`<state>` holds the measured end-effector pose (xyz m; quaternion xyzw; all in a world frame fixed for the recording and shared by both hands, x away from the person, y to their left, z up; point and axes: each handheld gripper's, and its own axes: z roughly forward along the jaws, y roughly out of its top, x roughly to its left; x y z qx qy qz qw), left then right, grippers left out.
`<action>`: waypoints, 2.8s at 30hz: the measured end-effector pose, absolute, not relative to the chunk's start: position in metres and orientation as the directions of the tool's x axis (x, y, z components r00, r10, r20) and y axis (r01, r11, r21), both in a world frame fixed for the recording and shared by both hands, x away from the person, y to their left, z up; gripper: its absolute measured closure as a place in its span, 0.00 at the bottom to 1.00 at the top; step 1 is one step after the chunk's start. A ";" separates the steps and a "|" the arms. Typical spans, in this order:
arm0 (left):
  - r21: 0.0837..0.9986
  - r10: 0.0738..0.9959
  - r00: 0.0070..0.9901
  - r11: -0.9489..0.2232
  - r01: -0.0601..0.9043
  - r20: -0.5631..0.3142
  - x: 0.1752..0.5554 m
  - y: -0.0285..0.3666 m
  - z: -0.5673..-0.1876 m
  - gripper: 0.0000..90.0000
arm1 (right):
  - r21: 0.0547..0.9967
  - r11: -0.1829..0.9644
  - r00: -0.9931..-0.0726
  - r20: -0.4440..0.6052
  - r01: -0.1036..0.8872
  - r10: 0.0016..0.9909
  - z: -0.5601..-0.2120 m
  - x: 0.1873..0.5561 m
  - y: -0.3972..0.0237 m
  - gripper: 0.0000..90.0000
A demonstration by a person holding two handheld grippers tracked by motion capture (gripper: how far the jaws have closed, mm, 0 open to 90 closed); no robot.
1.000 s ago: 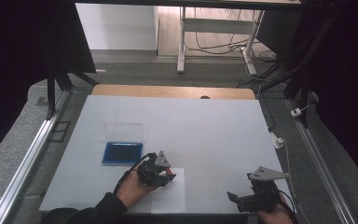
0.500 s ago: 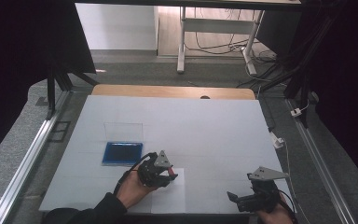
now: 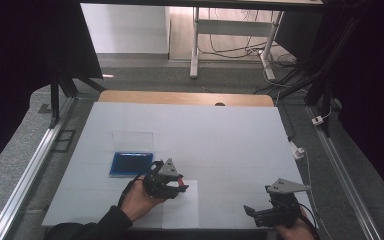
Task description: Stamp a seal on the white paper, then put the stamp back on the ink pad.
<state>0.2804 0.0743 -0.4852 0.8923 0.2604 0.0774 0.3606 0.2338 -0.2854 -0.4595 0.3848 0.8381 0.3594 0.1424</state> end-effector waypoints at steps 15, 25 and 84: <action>0.697 0.552 0.832 -0.574 0.429 -0.057 0.285 0.091 -0.476 0.65 | 0.712 0.444 -0.662 0.039 0.544 0.748 -0.460 0.234 -0.286 0.00; 0.701 0.586 0.808 -0.550 0.453 -0.063 0.289 0.108 -0.470 0.65 | 0.713 0.443 -0.662 0.038 0.543 0.749 -0.459 0.234 -0.286 0.00; 0.672 0.799 0.599 -0.415 0.614 -0.054 0.327 0.200 -0.478 0.65 | 0.718 0.436 -0.662 0.045 0.542 0.748 -0.459 0.234 -0.287 0.00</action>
